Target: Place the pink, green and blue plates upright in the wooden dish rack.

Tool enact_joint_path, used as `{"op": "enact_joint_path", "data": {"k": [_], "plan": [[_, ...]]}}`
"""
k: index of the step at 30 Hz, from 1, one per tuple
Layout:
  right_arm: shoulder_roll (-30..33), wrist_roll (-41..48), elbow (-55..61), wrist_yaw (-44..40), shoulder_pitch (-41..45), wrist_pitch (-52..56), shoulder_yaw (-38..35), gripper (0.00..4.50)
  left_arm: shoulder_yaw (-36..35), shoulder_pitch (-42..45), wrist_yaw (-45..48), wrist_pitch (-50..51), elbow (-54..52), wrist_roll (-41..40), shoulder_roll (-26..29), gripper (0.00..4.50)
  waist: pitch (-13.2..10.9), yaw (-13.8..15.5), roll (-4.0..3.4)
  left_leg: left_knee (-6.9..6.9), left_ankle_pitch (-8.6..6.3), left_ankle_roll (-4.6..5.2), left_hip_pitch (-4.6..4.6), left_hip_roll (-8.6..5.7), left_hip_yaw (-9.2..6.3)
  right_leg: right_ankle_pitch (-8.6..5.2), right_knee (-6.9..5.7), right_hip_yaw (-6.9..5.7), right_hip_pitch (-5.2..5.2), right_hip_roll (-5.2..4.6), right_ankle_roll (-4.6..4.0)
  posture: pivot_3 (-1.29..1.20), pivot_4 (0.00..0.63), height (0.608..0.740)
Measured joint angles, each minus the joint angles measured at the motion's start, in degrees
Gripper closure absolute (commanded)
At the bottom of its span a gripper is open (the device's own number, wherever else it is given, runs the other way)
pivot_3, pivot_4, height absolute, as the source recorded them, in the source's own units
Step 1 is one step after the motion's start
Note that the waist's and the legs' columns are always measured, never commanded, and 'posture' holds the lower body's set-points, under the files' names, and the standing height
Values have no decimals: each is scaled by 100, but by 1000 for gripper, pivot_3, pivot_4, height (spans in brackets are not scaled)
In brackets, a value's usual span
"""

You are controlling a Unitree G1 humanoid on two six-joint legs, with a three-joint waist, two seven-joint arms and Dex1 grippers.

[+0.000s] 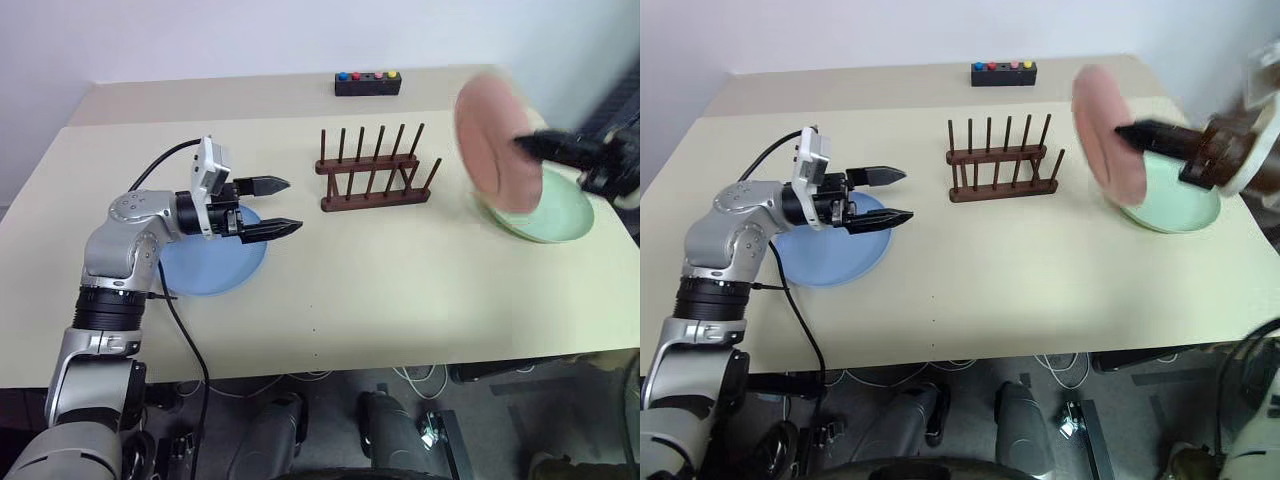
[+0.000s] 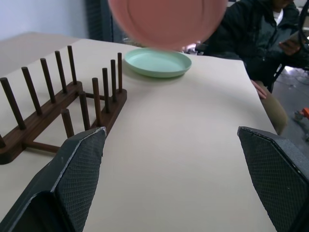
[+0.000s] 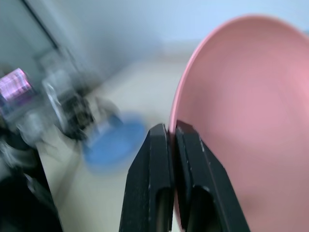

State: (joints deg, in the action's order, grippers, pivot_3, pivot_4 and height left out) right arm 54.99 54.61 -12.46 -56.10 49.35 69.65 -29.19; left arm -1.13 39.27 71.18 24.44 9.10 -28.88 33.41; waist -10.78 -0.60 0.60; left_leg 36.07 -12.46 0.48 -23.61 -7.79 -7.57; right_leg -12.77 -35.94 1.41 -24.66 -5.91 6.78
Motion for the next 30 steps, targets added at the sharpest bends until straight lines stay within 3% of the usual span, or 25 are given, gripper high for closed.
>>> {"op": "enact_joint_path", "data": {"k": [8, 15, 21, 30], "plan": [[-1293, 484, -1535, 928, 1200, -246, -525, 4390, -37, -1, -96, -285, -47, -4, -68, 0, 0, -22, -3, 1, 0, -1, 4, 3, 7, 2, -7, 5, 0, 3, -3, 0, 150, 740], [-1799, 239, -2915, 601, 1790, -919, -326, 4390, -392, -144, -367, -457, -396, -86, -46, 0, 0, -29, -3, 2, 0, -1, 3, 3, 7, 2, -9, 4, -2, 10, -3, 0, 150, 740], [-1833, -306, -4265, 244, 2151, -1570, -138, 4390, -667, -449, -663, -352, -814, -343, -29, 0, -2, -33, -6, 0, 1, -2, 3, 2, 8, 2, -11, 5, -4, 14, -3, 0, 150, 740], [-1829, -1003, -5145, -247, 2319, -2196, -4, 4390, -729, -798, -951, -209, -1291, -577, 11, 0, -2, -38, -6, 0, 1, -3, 3, 3, 8, 2, -11, 5, -4, 17, -3, 0, 150, 740]]}}
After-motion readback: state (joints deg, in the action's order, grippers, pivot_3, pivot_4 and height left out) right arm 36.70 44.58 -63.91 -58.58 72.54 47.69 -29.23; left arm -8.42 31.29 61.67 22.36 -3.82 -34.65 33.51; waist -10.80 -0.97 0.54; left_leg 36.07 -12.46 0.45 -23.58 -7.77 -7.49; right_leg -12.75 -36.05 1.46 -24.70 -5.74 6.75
